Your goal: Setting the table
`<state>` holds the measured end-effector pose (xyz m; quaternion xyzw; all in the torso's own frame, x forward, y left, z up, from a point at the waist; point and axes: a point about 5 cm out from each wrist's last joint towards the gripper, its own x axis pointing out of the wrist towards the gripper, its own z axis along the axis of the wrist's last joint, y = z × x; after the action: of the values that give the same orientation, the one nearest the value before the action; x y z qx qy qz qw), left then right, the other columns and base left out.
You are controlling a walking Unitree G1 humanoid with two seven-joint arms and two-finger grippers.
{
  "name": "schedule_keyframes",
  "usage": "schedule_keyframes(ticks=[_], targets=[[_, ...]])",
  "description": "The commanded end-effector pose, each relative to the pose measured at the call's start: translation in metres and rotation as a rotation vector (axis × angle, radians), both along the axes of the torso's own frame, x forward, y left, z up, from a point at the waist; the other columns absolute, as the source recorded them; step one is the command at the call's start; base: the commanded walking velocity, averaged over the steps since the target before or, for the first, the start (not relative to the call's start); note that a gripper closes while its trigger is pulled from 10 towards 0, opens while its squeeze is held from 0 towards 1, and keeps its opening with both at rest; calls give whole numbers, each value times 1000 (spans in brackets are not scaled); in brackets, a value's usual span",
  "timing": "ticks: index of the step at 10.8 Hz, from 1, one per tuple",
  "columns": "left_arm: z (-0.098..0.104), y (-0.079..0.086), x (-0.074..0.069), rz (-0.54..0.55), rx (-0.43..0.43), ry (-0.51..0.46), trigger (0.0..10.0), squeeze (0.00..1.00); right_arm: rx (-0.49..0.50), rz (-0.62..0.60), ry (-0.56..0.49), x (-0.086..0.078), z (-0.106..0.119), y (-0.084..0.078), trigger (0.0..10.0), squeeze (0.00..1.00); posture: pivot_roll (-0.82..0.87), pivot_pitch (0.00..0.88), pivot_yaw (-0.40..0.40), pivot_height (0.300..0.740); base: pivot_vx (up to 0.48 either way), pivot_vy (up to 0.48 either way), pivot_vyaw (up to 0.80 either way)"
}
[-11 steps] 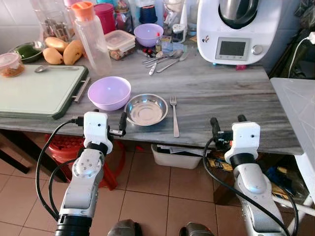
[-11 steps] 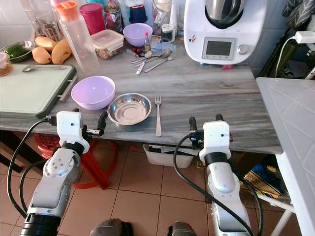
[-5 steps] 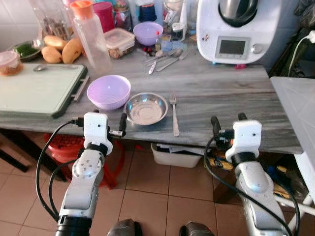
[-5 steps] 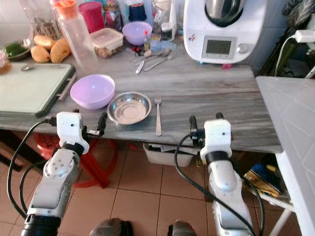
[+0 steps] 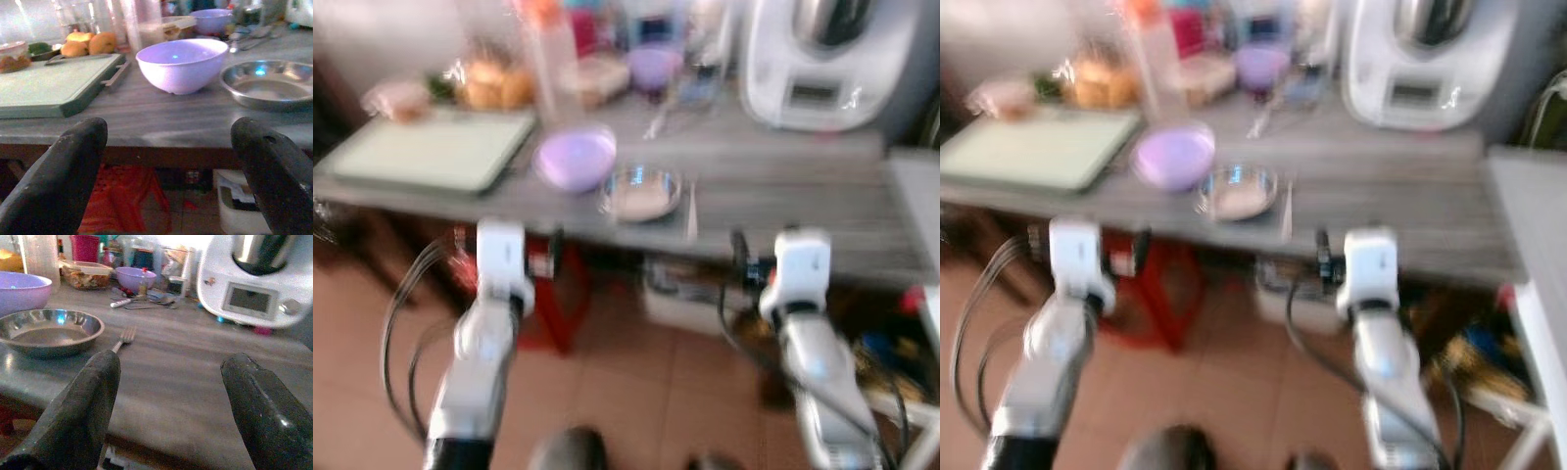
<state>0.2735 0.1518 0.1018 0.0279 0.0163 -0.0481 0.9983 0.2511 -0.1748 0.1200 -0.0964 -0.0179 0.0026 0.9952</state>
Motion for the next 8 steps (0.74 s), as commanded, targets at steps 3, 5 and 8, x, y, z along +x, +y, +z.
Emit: schedule_keyframes(ticks=[3, 5, 8], targets=[[9, 3, 6, -8, 17, -34, 10000, 0, -24, -18, 30, 3, -5, 1, 10000, 0, -38, 0, 74, 740, -85, 0, 0], [9, 2, 7, -13, 20, -39, 10000, 0, -14, 9, -4, 5, 0, 3, 10000, 0, -37, 0, 74, 740, 0, 0, 0], [10, 1, 6, -18, 16, -49, 10000, 0, -28, 23, -14, 7, 3, 2, 10000, 0, -36, 0, 70, 740, 0, 0, 0]])
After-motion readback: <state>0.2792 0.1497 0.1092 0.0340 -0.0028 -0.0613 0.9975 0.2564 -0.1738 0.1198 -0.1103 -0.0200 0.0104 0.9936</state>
